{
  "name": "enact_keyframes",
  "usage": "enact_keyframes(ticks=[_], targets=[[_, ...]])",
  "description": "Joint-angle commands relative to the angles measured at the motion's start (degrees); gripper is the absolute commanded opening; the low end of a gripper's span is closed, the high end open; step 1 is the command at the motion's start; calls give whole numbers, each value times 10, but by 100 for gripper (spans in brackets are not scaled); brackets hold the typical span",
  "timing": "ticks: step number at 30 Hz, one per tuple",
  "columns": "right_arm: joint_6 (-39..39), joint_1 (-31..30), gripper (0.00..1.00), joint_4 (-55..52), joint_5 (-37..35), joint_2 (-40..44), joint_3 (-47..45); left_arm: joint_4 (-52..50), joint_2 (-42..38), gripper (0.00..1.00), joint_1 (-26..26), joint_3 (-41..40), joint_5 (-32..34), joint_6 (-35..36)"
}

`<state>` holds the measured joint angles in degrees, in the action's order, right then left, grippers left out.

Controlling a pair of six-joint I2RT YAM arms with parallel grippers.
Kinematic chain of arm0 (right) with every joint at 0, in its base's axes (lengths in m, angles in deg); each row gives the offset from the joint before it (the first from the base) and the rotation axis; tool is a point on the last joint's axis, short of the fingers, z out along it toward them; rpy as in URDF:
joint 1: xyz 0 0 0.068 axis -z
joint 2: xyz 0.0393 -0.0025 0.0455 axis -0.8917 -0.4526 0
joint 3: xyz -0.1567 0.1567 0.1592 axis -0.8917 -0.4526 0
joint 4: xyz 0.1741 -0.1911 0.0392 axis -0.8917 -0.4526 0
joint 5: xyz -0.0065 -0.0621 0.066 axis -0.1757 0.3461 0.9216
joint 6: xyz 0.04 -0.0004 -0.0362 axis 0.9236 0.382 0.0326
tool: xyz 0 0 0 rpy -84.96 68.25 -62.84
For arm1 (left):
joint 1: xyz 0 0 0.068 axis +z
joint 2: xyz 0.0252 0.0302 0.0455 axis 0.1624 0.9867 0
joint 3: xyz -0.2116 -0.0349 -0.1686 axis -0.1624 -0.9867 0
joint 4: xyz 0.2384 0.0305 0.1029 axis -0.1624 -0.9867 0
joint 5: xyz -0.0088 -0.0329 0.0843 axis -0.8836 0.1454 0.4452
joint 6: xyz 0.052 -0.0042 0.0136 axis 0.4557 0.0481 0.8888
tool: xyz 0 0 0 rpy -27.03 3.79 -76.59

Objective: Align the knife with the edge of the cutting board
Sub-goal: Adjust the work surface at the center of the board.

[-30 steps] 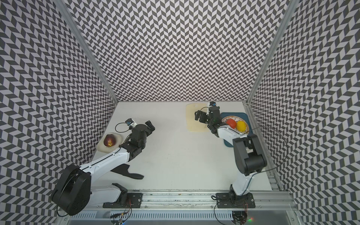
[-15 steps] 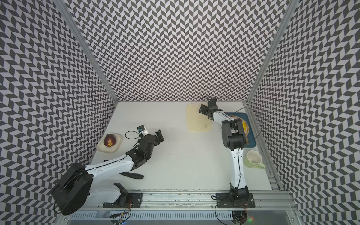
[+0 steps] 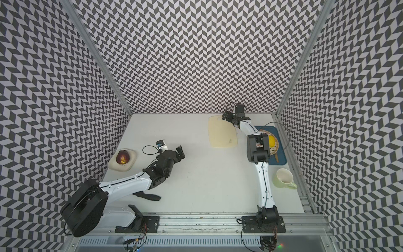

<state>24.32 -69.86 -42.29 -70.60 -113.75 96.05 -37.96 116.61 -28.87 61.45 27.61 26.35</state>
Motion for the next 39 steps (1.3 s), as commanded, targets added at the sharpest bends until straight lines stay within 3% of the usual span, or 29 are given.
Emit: enact_keyframes(ticks=[1,13,22,39], targets=[[-18,-14,100,-29,55,-24,10,-4,7,100,1,18,-4,3],[-90,-91,100,-63,68,-5,-24,-8,4,100,1,20,-2,-1],[-122,-153,100,-42,78,69,-169,-14,0,100,1,21,9,-2],[-106,-226,100,93,76,268,-455,-18,-53,100,0,-2,35,-18]])
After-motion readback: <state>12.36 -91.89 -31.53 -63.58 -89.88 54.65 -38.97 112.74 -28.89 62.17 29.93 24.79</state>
